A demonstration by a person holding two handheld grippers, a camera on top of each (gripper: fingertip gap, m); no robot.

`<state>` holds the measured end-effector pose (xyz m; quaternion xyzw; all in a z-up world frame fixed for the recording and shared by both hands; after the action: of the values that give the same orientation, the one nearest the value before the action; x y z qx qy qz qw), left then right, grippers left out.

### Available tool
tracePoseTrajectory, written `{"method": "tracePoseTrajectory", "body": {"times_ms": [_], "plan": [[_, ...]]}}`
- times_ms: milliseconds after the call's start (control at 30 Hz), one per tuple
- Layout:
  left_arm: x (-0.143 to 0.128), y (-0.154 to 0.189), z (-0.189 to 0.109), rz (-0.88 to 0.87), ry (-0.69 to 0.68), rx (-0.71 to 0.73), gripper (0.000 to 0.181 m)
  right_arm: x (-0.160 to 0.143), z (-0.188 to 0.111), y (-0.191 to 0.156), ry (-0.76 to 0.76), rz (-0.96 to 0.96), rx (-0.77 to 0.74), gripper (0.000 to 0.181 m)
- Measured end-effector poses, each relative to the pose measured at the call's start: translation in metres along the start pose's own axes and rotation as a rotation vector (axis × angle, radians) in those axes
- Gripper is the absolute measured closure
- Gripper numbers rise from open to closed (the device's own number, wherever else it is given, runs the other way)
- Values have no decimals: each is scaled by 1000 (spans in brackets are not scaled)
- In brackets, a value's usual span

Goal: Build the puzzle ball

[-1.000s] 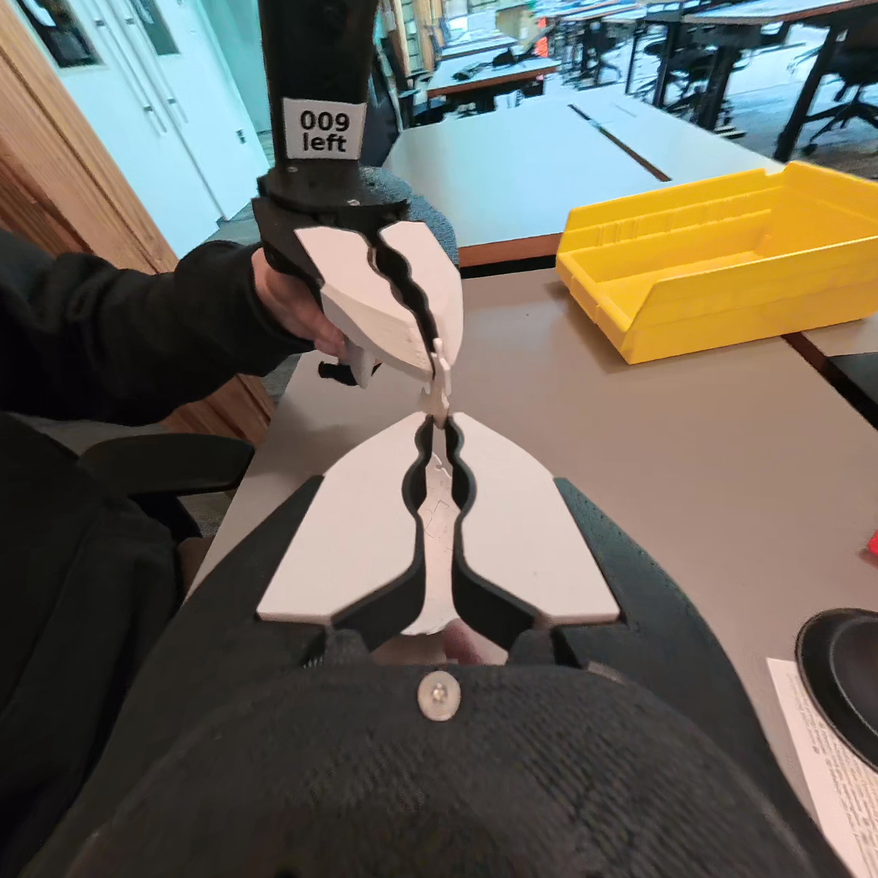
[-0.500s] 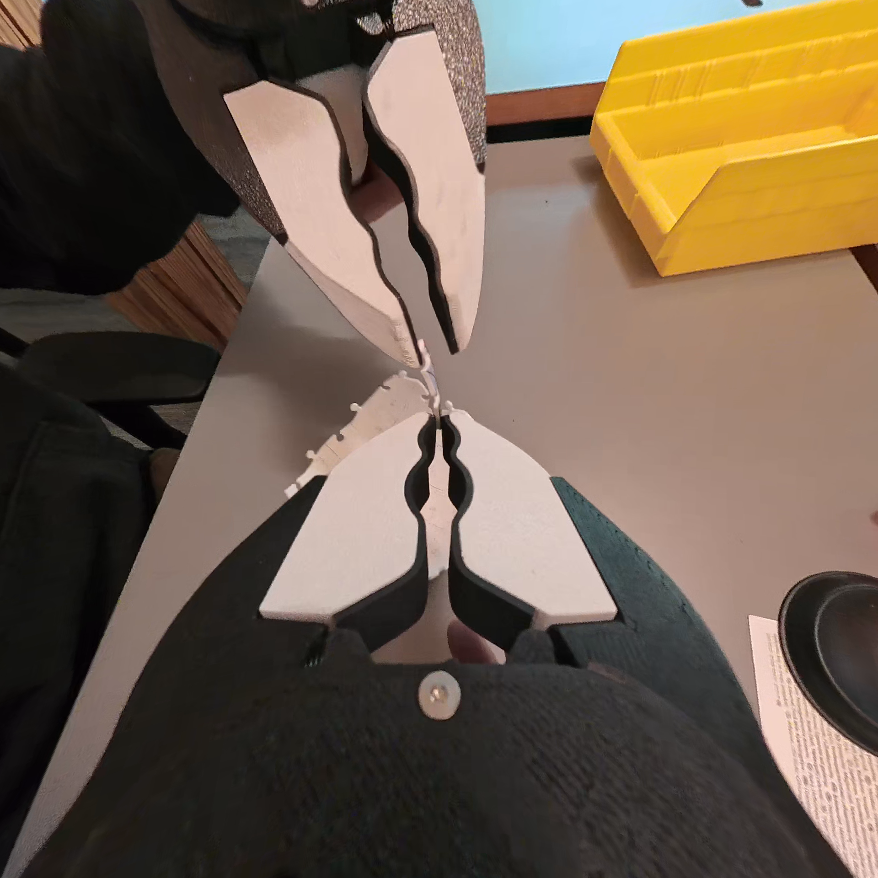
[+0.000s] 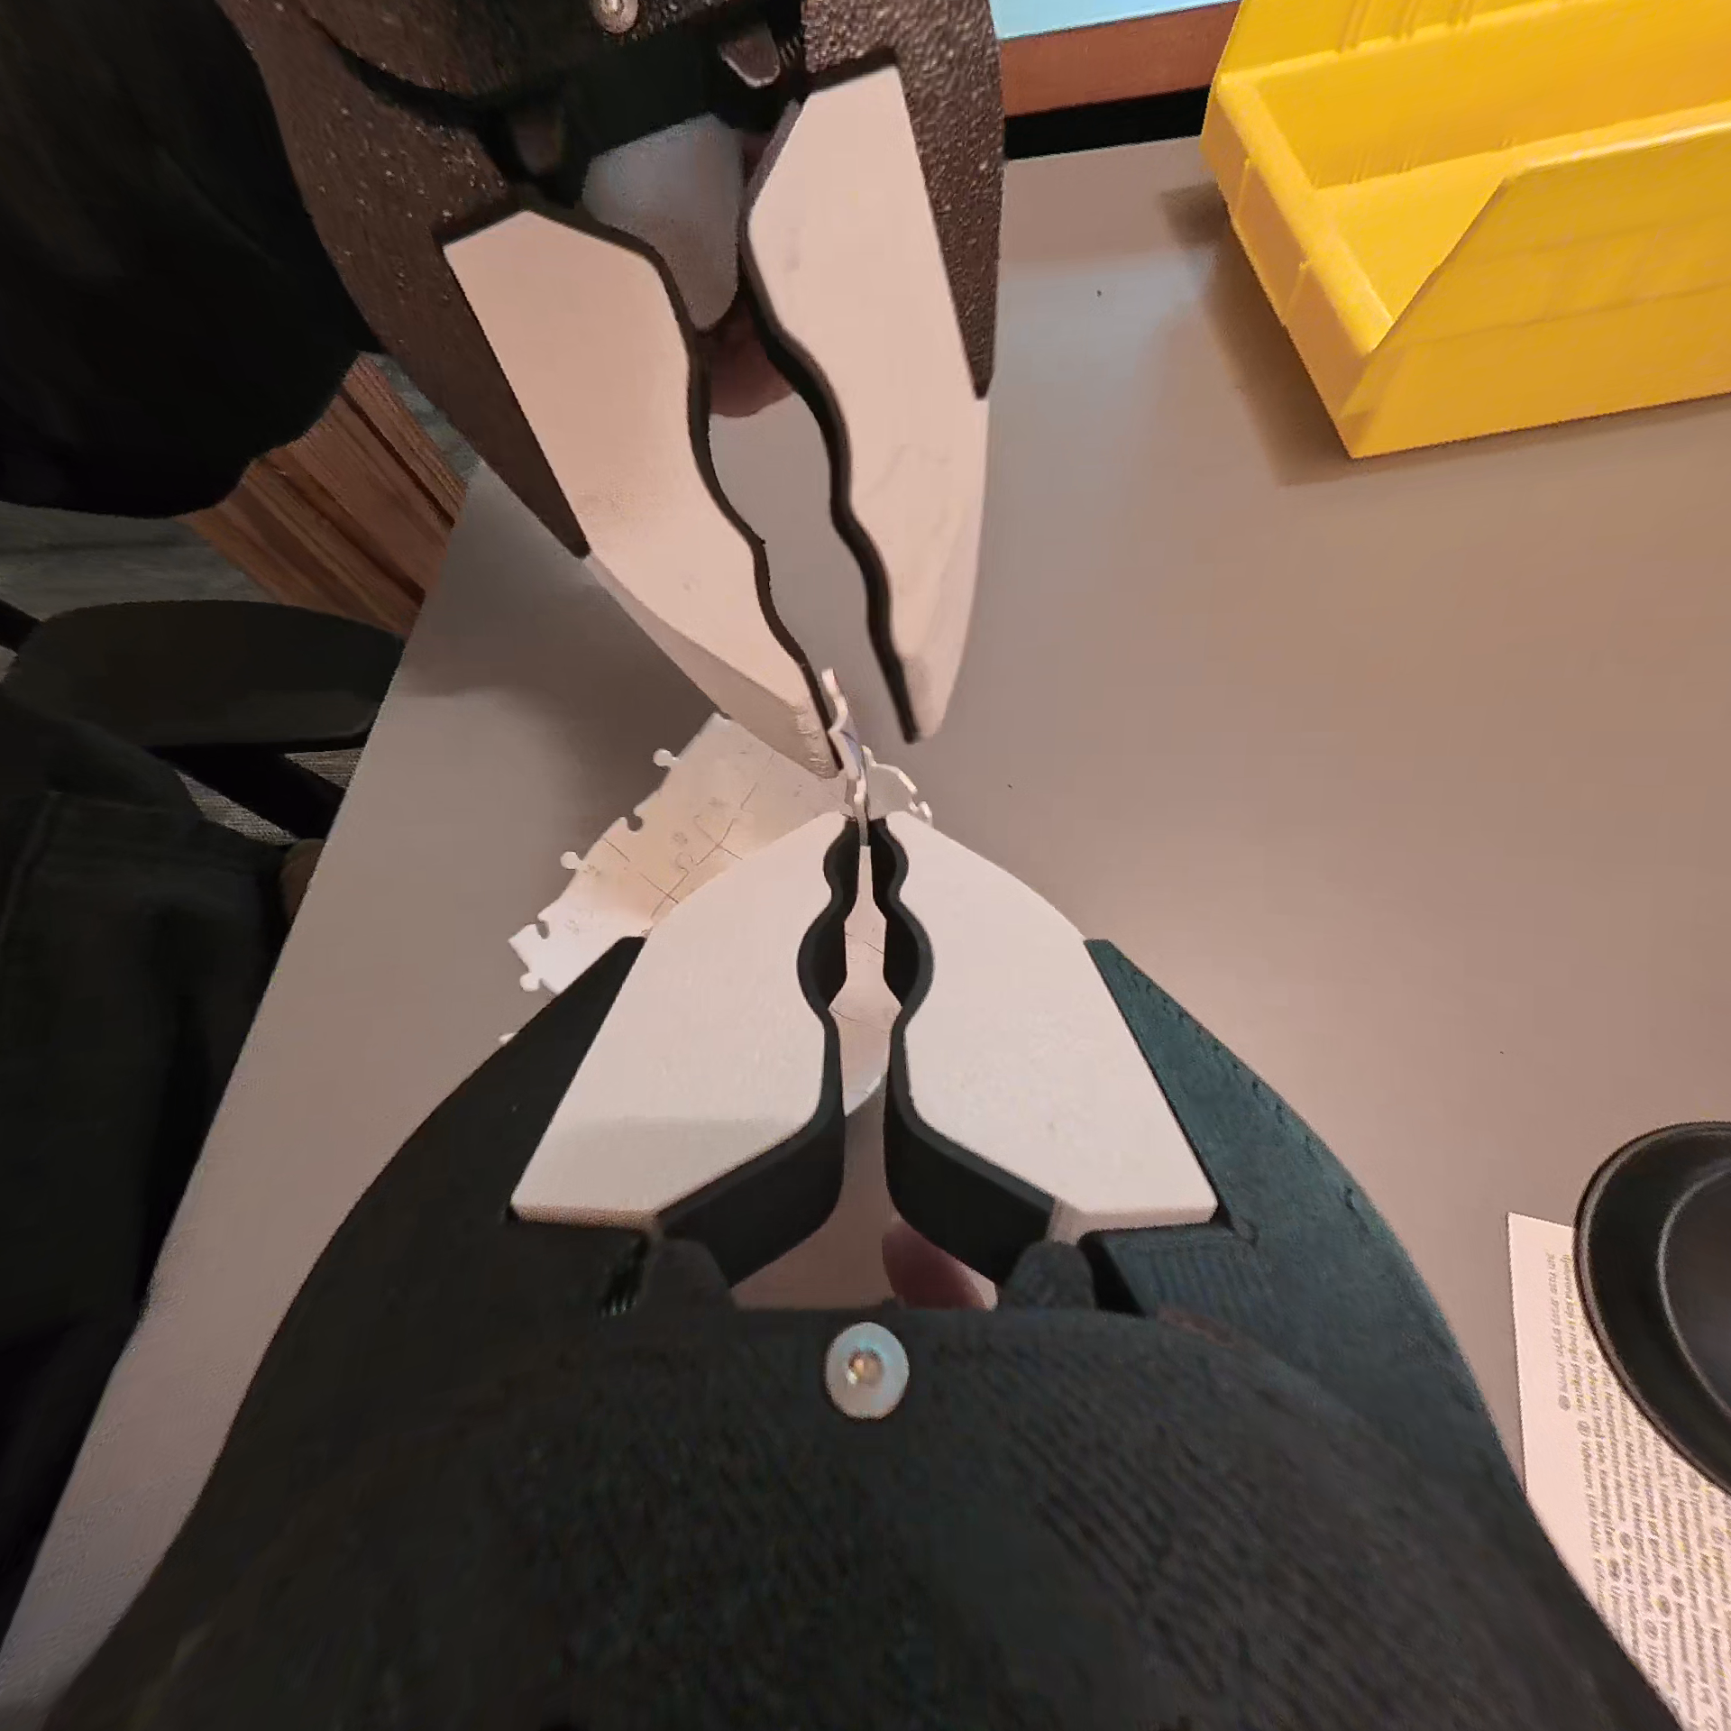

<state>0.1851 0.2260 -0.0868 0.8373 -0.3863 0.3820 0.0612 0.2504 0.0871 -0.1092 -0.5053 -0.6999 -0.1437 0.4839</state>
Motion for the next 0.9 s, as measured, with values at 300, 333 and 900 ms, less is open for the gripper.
{"method": "tracePoseTrajectory", "body": {"times_ms": [300,333,900], "plan": [[0,-6,15,7,-71,-100,178,-6,7,10,-72,14,9,179],[-1,-8,17,-1,-76,-114,177,-7,7,12,-72,19,10,179],[-22,-25,39,-90,-107,-175,179,-40,16,48,25,197,143,131]]}}
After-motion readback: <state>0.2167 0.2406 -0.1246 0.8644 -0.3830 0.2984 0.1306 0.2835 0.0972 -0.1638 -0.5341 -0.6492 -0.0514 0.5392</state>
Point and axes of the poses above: each gripper's, where its closed fingertips meet, z out along the fingers, x out of its top, y = z × x across the jaws, the point moved 10 cm from there along -z, back along the fingers, and after that the axes turned 15 degrees about x, right-handed, at the moved point
